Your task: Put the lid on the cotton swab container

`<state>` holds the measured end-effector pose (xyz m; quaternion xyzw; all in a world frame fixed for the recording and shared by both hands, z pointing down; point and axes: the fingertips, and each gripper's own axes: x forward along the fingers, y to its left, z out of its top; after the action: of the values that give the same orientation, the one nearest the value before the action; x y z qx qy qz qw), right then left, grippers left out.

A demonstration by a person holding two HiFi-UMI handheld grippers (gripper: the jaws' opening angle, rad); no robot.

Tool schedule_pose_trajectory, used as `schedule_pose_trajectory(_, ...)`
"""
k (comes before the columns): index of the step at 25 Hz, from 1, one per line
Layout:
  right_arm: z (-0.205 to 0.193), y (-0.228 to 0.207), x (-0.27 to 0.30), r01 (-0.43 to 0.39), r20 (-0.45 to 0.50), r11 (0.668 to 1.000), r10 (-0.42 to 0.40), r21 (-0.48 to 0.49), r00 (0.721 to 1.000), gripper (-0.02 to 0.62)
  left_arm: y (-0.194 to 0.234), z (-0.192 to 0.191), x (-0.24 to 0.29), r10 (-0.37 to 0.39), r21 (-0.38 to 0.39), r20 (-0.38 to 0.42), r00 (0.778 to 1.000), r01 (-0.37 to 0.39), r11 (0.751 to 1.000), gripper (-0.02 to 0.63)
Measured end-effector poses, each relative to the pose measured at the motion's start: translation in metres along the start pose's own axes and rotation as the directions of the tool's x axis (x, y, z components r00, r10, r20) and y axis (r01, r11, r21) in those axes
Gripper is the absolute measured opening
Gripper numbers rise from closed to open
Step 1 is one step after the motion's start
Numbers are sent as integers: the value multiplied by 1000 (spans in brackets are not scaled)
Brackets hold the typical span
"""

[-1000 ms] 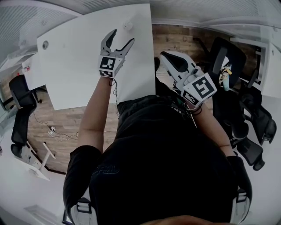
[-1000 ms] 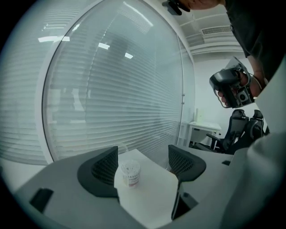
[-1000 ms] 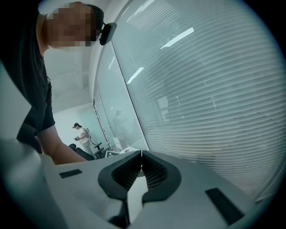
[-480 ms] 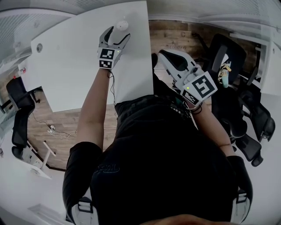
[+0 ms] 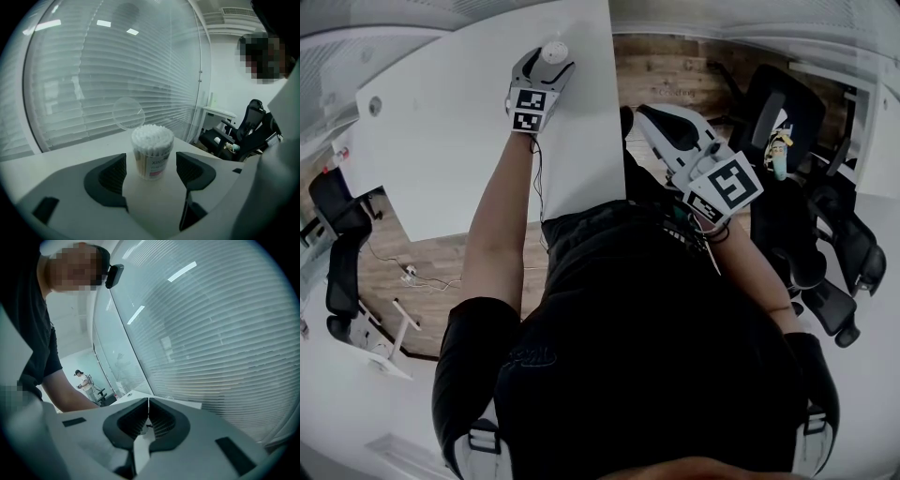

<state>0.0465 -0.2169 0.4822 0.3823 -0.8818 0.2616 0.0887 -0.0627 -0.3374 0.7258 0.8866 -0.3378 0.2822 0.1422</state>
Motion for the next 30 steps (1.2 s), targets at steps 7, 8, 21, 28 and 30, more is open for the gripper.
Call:
schedule_pose_trajectory(7,-6,0,3,-10,-18,1000,10,4,1000,25,4,-4,6,39,16,-30,999,-38,999,299)
schedule_pose_trajectory(8,-6,1,4,-13,-20,1000,13,3,1000,25,4,-5,7,46,26,-39,998,-45,999,287)
schedule_pose_trajectory(21,-4,2,-1,-15,-17,1000,15,-10,1000,25,3,-2,6,60,34,-39,997,-58,998,244)
schedule_pose_trajectory(28,-5,13,-10,-11,-7,1000,11,-22,1000,25,-9,5,-7,49,43,-16,999,-49,998,241)
schedule_pose_trajectory(30,-4,18,-13,-10,2,1000,10,-25,1000,25,-12,8,-13,48,47,-11,999,-48,998,241)
